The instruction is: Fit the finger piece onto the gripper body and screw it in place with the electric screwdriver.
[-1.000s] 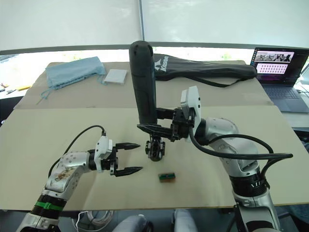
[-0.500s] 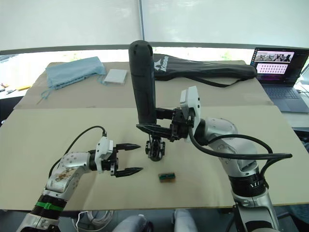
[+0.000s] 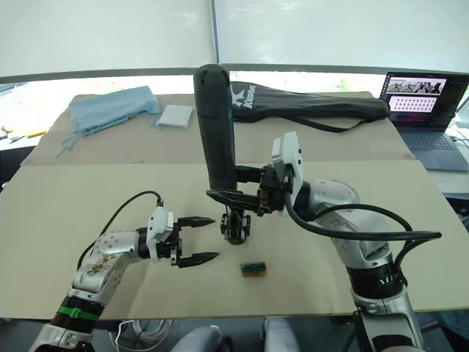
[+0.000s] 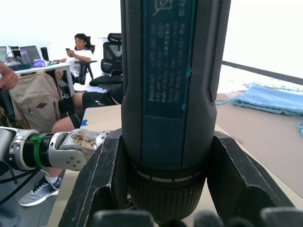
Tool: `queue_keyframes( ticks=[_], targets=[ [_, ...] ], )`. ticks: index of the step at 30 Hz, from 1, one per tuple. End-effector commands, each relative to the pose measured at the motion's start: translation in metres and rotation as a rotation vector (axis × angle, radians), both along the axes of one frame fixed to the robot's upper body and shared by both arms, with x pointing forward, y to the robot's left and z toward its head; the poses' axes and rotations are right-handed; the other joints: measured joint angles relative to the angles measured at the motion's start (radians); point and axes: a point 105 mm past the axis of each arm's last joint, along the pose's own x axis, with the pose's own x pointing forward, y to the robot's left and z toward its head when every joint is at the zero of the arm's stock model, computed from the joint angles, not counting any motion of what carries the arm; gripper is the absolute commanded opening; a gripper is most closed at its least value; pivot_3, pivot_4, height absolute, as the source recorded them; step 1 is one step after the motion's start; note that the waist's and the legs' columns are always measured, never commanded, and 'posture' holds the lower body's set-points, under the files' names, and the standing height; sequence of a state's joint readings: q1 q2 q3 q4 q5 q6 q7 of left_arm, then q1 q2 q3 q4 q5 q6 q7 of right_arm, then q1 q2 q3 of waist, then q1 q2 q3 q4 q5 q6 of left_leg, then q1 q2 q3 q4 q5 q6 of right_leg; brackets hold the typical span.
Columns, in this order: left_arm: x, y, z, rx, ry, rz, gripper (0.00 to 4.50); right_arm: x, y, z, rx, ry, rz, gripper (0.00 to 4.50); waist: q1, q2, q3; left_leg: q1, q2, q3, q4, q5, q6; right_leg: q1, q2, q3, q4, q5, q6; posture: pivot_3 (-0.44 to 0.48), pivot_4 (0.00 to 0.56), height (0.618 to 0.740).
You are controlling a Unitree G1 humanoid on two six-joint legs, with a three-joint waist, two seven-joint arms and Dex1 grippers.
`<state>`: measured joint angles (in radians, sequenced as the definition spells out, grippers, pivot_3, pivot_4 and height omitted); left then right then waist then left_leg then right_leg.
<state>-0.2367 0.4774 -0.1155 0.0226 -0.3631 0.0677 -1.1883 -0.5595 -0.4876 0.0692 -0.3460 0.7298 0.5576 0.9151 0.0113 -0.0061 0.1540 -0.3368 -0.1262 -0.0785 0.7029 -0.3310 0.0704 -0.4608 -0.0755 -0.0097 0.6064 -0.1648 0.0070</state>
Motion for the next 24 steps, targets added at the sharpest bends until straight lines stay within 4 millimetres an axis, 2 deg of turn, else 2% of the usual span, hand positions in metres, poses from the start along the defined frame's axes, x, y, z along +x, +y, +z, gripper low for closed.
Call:
queue_keyframes(
  ticks=[1, 24],
  targets=[
    [0.0024, -0.0011, 0.0048, -0.013, -0.03, 0.003, 4.5, -0.0093, 0.0032, 0.0173, 0.023, -0.074, 0.036, 1.9, 0.0, 0.0, 0.0, 0.0, 0.0, 0.0, 0.0, 0.0, 0.0, 0.0, 0.0, 0.0, 0.0, 0.0, 0.0, 0.0, 0.15, 0.74],
    [0.0042, -0.0061, 0.0039, -0.016, -0.035, 0.008, 4.5, -0.0087, -0.0011, 0.0141, 0.005, -0.069, 0.033, 1.9, 0.0, 0.0, 0.0, 0.0, 0.0, 0.0, 0.0, 0.0, 0.0, 0.0, 0.0, 0.0, 0.0, 0.0, 0.0, 0.0, 0.15, 0.74]
  ],
)
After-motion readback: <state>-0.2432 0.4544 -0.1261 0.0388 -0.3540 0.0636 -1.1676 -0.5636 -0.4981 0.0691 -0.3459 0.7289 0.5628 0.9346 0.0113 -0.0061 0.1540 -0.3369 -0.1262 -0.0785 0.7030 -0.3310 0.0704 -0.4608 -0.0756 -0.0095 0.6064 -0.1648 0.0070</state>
